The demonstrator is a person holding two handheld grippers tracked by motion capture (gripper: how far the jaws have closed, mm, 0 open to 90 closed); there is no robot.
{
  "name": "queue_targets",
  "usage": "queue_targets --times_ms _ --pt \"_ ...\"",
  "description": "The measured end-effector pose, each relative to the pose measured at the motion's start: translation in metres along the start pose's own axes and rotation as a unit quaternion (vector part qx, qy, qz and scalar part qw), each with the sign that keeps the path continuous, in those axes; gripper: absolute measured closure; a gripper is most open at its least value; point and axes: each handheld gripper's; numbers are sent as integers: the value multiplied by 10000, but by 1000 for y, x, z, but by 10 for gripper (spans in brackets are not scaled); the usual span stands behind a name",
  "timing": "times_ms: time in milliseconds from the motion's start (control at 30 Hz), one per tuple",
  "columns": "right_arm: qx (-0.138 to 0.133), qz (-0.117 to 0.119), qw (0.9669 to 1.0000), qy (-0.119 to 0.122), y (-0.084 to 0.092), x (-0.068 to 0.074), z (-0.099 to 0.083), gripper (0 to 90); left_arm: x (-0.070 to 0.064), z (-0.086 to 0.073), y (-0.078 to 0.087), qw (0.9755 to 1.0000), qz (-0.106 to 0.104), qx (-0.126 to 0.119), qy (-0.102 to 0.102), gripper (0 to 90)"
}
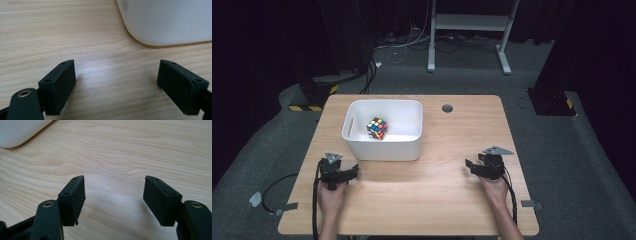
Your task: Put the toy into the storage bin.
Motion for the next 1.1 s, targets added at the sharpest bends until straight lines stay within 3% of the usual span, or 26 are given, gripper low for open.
queue_targets --times_ms 367,900,1067,1100 --pt "168 -157 9996 139 -4 3 -1 340 0 0 0 10000 0 -1 2 155" --pt "300 -294 9991 113 -5 5 -1 333 0 0 0 10000 1 -1 1 155" --pt "389 -566 9965 470 -6 11 -1 322 0 0 0 10000 0 -1 1 155" --pt "393 -572 9967 427 -7 11 -1 312 0 0 0 10000 1 -1 1 155"
Point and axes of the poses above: each handheld gripper's, and its own axes: y roughly backward along the jaws, z roughly out of its top, x roughly to its left
